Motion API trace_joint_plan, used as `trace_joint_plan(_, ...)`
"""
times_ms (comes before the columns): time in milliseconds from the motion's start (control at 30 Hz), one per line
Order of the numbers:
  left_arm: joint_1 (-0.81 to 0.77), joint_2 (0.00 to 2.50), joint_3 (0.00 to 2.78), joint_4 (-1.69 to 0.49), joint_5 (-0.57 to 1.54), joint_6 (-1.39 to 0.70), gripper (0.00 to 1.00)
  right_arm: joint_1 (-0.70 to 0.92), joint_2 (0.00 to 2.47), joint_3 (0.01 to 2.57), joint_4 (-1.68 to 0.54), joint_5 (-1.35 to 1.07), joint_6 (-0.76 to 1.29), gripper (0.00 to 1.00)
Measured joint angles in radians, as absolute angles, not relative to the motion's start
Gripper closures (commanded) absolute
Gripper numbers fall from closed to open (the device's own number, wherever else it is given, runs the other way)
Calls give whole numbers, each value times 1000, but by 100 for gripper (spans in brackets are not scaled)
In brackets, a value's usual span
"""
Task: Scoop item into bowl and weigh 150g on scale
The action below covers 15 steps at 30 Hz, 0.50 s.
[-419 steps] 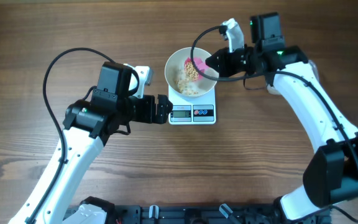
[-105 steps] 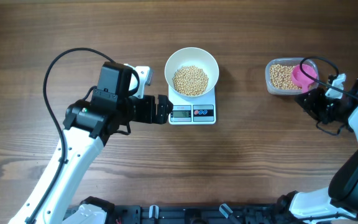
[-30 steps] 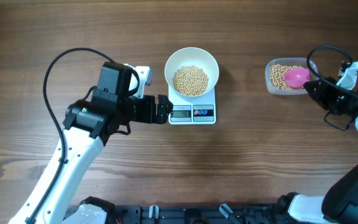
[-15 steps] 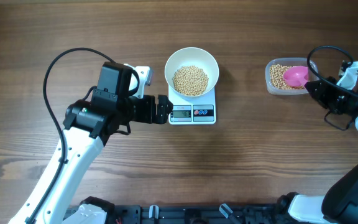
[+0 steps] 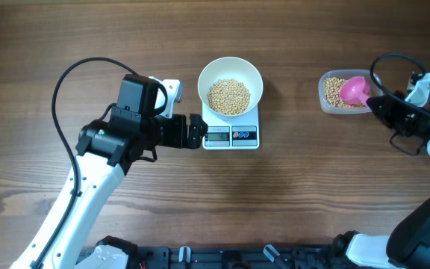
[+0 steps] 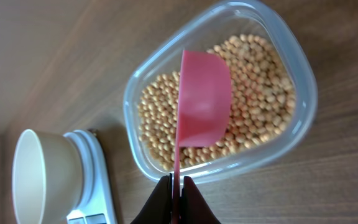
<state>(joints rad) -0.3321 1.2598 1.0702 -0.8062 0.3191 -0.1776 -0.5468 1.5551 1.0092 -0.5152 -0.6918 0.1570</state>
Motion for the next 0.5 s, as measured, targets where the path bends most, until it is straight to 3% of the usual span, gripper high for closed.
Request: trace_joint_plan(500, -332, 1260, 1070, -806, 319, -178, 0, -547, 1497, 1096, -593, -727, 57, 96)
